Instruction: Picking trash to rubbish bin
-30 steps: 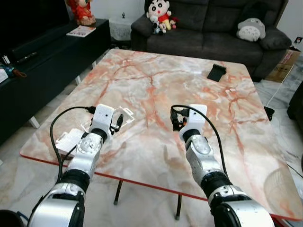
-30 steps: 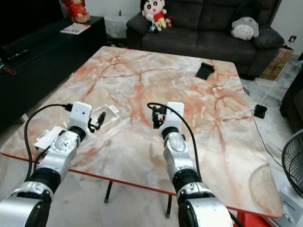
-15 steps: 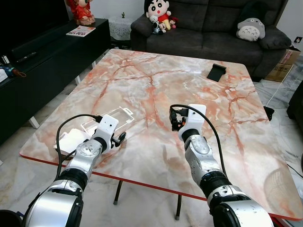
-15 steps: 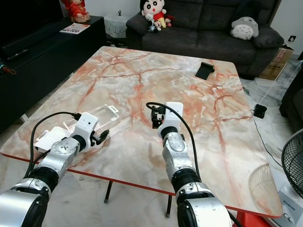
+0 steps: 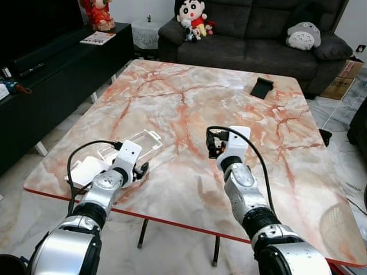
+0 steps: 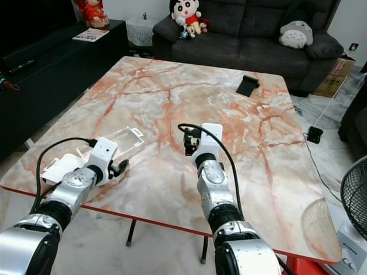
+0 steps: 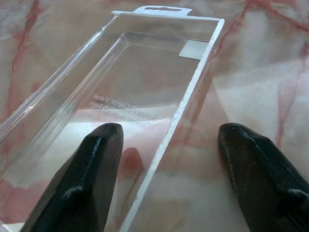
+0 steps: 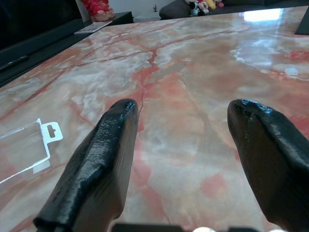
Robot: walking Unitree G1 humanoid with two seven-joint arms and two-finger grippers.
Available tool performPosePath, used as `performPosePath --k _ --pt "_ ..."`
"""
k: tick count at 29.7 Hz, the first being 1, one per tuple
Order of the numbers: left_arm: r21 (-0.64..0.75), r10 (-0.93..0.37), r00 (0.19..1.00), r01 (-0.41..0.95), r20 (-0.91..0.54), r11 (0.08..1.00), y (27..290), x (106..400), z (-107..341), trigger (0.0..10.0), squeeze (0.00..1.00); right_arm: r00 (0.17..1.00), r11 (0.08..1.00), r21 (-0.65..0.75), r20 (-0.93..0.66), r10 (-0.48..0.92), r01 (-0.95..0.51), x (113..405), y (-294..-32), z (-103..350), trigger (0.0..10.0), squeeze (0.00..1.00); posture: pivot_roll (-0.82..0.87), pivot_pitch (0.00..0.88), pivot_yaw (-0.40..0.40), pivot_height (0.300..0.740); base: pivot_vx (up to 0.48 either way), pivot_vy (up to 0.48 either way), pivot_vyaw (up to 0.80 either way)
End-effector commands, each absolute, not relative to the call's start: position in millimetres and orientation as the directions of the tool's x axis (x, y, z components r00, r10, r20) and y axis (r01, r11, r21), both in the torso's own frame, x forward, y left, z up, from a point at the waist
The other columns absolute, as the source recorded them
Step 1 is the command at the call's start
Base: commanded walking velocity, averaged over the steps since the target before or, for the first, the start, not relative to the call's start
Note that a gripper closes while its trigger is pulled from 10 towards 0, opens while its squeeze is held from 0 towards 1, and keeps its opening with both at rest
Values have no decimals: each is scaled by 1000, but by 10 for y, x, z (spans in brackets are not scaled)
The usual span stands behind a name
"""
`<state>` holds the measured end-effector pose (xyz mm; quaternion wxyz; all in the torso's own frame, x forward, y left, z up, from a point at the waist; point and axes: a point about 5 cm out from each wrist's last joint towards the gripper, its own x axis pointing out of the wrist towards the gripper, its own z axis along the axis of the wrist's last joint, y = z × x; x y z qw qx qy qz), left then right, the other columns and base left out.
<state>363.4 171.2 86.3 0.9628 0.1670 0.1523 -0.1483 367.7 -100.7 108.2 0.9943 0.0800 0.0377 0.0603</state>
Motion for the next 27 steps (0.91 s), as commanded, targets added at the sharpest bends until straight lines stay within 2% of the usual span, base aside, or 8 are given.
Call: performPosePath --k 1,27 --pt "259 -232 892 346 -387 902 1708 3602 785 0 0 993 981 168 -53 109 -99 3711 -1033 1148 10000 0 -26 0 -52 740 0 0 0" --pt "237 -234 890 344 -392 909 1663 3581 745 0 0 990 981 165 -78 116 -102 3677 -1022 1073 10000 0 -31 0 -50 740 0 0 0"
